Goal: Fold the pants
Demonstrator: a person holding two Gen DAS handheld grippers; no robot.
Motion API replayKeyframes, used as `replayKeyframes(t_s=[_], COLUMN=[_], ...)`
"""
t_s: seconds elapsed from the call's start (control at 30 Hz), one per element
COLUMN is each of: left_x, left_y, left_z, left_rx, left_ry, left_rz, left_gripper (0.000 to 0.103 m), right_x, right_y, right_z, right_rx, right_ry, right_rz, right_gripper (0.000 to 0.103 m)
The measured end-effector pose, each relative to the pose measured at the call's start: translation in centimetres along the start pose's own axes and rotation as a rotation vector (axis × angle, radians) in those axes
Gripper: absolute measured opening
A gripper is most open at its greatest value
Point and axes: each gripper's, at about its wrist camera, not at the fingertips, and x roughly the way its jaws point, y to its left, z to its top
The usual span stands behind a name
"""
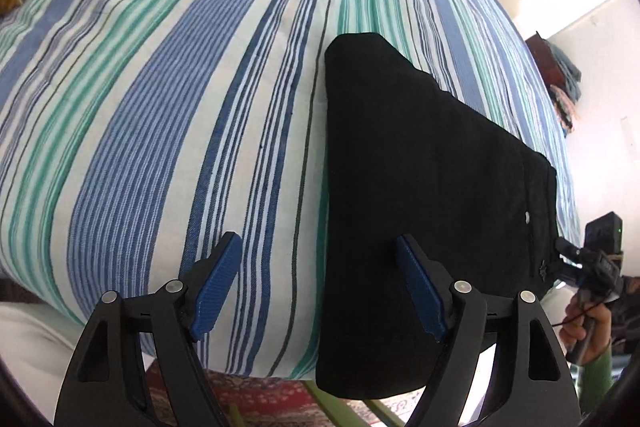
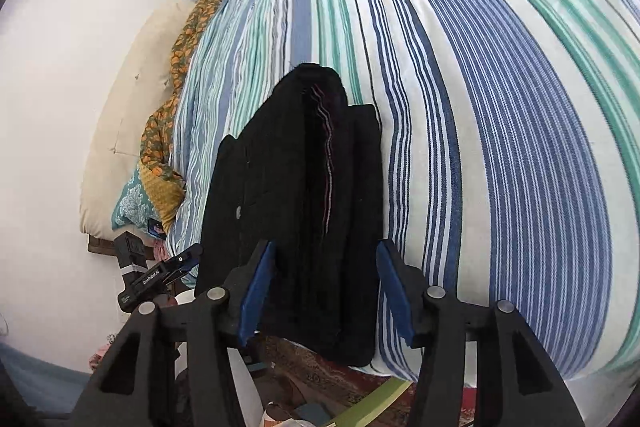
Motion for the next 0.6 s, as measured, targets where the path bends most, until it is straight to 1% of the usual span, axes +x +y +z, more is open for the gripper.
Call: replayKeyframes(t_s=[0.07, 0.13, 0.17, 0.2, 0.23, 0.27, 0.3, 0.33, 0.4, 0.5, 0.6], left_x=[0.9, 2.0, 2.5, 3.0, 3.3, 3.4, 3.0, 2.6, 1.3, -0.5, -2.2], left_y=[-0.8, -1.8, -2.3, -2.7, -3.0, -3.4, -3.7, -4.3, -5.6, -8.1, -10.2], left_z=[0.4, 0.8, 0.9, 1.1, 1.2, 1.4, 1.6, 1.7, 1.6, 1.5, 2.4], left_rx=[0.033, 0.072, 0.083, 0.086, 0.085, 0.076, 0.079, 0.098, 0.153, 0.233, 0.274], left_ry=[0.03, 0.058, 0.07, 0.083, 0.085, 0.088, 0.07, 0.053, 0.013, -0.038, -0.086], left_rz=[-0.012, -0.031, -0.041, -0.049, -0.078, -0.11, -0.088, -0.08, -0.051, 0.002, -0.007], left_gripper=[0.085, 0.086, 0.086, 0.082, 0.054, 0.045, 0.037, 0.027, 0.023, 0.022, 0.022], right_x=[1.2, 2.2, 2.7, 3.5, 4.1, 4.6, 4.8, 4.8, 4.2, 3.5, 2.7], right_y=[-0.1, 0.3, 0.6, 1.0, 1.4, 1.8, 2.0, 2.2, 2.9, 4.8, 6.7], right_z=[0.6, 1.1, 1.1, 1.2, 1.2, 1.1, 1.2, 1.2, 1.0, 0.9, 1.4], right_rx=[0.007, -0.002, -0.009, -0.018, -0.041, -0.078, -0.105, -0.117, -0.153, -0.223, -0.257], right_ry=[0.033, 0.06, 0.077, 0.112, 0.142, 0.165, 0.179, 0.184, 0.168, 0.144, 0.113], right_rz=[-0.006, -0.024, -0.011, 0.022, 0.015, -0.012, -0.024, -0.026, -0.029, -0.043, -0.016], right_gripper=[0.072, 0.072, 0.072, 0.073, 0.071, 0.063, 0.055, 0.051, 0.04, 0.034, 0.032])
